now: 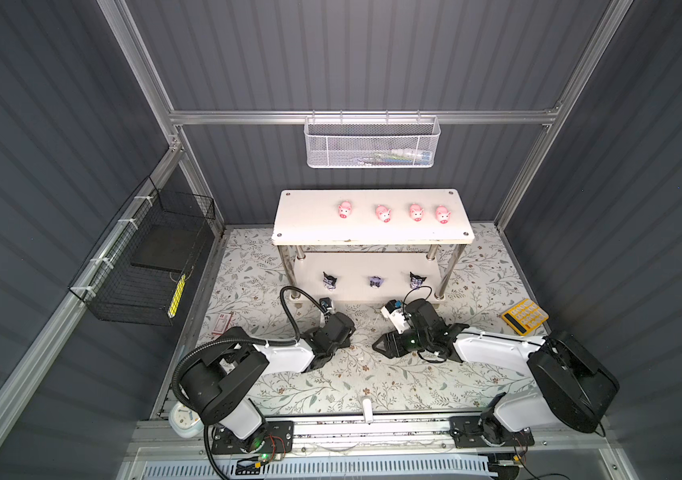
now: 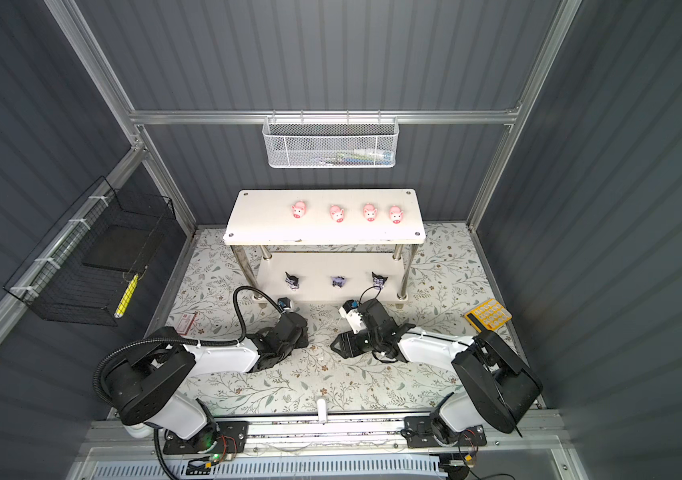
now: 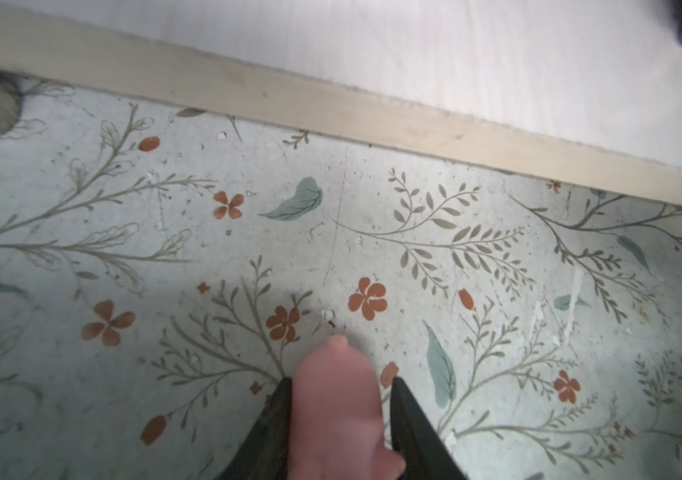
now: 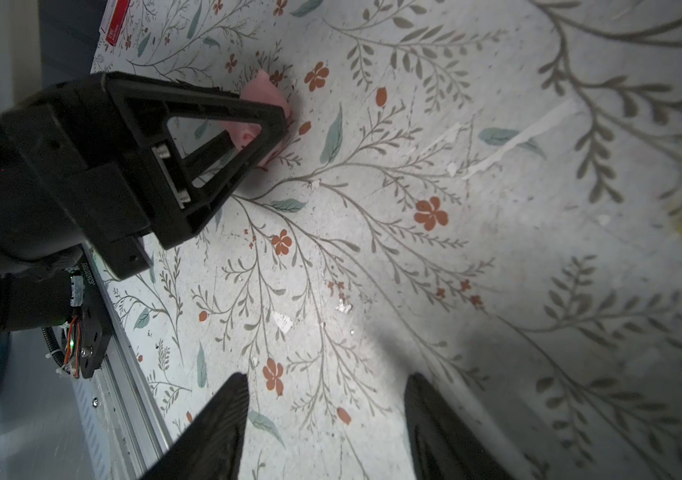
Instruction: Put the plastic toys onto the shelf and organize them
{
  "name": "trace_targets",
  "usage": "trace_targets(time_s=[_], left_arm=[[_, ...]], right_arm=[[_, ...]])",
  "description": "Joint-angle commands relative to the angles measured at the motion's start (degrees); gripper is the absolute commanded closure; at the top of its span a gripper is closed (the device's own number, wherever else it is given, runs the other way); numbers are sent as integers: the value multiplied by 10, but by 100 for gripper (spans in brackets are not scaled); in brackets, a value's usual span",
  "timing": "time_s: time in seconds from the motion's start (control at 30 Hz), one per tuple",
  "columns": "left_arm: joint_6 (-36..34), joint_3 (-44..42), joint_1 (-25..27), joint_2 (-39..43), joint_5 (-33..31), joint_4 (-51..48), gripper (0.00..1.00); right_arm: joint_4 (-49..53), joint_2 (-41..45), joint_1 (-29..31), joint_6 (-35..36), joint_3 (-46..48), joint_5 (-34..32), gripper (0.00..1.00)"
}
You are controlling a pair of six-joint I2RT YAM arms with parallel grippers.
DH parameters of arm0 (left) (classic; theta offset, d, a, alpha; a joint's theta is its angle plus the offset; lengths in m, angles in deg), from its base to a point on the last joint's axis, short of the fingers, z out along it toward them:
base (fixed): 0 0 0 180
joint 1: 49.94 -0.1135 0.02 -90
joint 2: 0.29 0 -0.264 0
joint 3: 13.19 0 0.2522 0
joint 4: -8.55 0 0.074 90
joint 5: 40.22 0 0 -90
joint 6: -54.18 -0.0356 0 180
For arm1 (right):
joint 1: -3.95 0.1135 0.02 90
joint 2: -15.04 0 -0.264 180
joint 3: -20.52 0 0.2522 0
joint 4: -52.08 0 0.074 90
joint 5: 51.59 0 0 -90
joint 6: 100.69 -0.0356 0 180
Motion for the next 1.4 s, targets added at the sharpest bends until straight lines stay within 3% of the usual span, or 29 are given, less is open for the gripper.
trace_targets(time_s=[0.0, 0.4, 0.8, 0.97, 1.13, 1.37], left_arm=[[-1, 13, 3, 18, -1, -40, 62], [-2, 58, 3, 117, 15, -174, 65], [-8, 203, 3, 278, 52, -459, 65], [-55, 333, 3, 296, 42, -593, 65], [-118, 464, 2, 281, 16, -666, 63], [-217, 629, -11, 210, -14, -683, 63]], right_arm=[[0, -8, -2, 4, 2, 10, 38], [2, -14, -2, 4, -1, 12, 38], [2, -22, -3, 5, -6, 19, 38], [4, -32, -3, 8, -13, 26, 38], [4, -32, -3, 9, -13, 31, 38], [7, -31, -3, 19, -13, 40, 38]])
